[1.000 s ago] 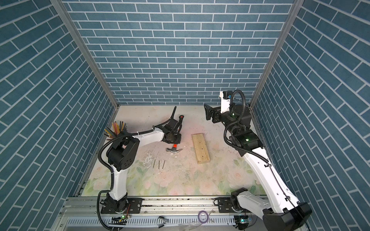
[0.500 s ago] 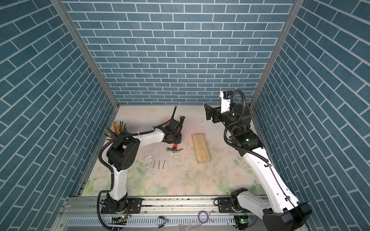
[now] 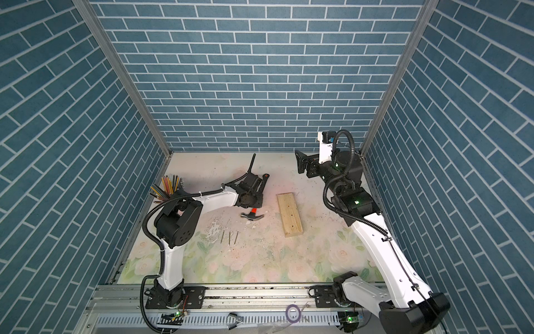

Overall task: Use a claw hammer to pull out a nail
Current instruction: Place the hammer at the center of the board.

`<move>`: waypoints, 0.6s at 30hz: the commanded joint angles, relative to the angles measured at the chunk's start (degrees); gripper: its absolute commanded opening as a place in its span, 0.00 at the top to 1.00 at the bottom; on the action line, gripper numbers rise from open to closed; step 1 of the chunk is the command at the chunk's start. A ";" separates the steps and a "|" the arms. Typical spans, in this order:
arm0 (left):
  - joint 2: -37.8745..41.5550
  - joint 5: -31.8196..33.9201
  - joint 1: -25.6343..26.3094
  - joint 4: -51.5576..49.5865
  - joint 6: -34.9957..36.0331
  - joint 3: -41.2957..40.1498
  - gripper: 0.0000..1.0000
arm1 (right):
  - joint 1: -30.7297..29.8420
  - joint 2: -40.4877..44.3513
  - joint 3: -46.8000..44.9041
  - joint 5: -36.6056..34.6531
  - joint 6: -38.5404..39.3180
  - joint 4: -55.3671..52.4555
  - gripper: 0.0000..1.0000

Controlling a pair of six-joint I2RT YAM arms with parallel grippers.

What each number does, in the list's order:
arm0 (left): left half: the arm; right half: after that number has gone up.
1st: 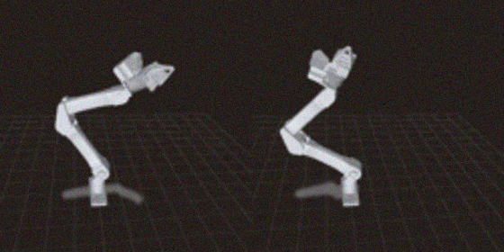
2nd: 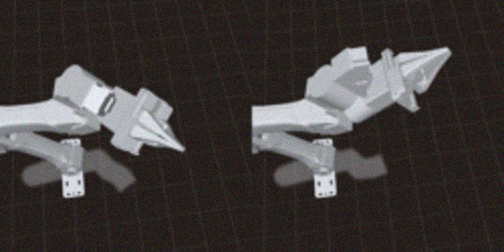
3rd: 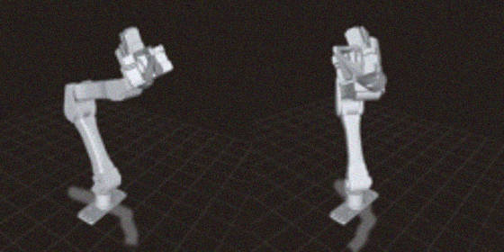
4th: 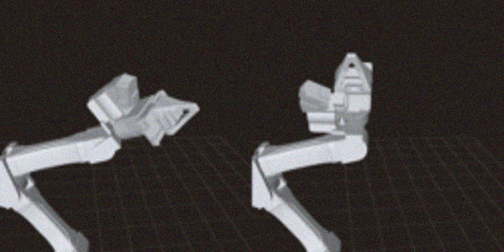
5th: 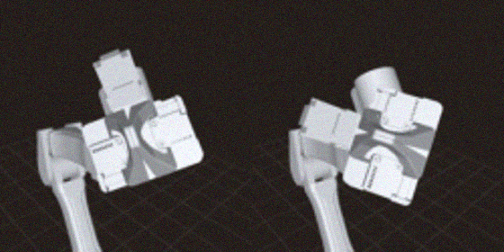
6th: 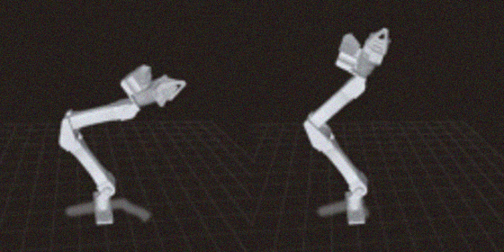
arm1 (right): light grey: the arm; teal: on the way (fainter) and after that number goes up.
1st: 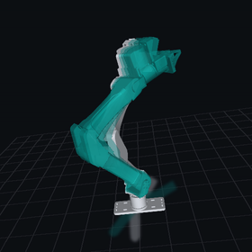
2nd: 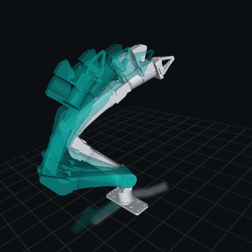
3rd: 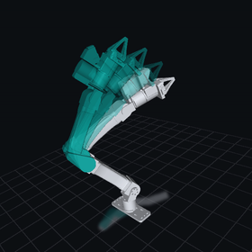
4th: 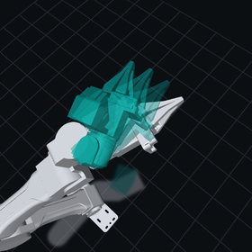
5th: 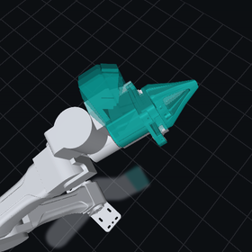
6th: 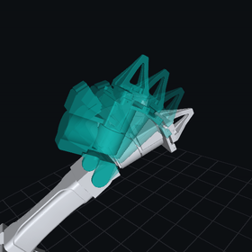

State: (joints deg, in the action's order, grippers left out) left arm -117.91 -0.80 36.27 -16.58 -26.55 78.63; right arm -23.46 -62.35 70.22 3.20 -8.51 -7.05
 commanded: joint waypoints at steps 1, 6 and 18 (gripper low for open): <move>-0.34 1.40 0.11 -3.20 -0.31 -1.95 0.53 | 0.33 0.07 0.36 -0.30 1.62 0.17 0.04; 3.47 2.29 0.30 -1.74 0.61 -2.49 0.39 | 0.33 -0.26 0.28 -0.21 1.57 0.34 0.04; 20.35 6.68 0.38 9.27 4.63 -11.10 0.13 | 0.69 -1.14 -1.02 -2.44 1.92 1.84 0.04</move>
State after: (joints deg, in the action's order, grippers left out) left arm -100.92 3.18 36.40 -11.31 -23.20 70.39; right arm -23.20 -63.26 70.04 2.50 -8.51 -6.74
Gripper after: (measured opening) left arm 0.867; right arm 0.961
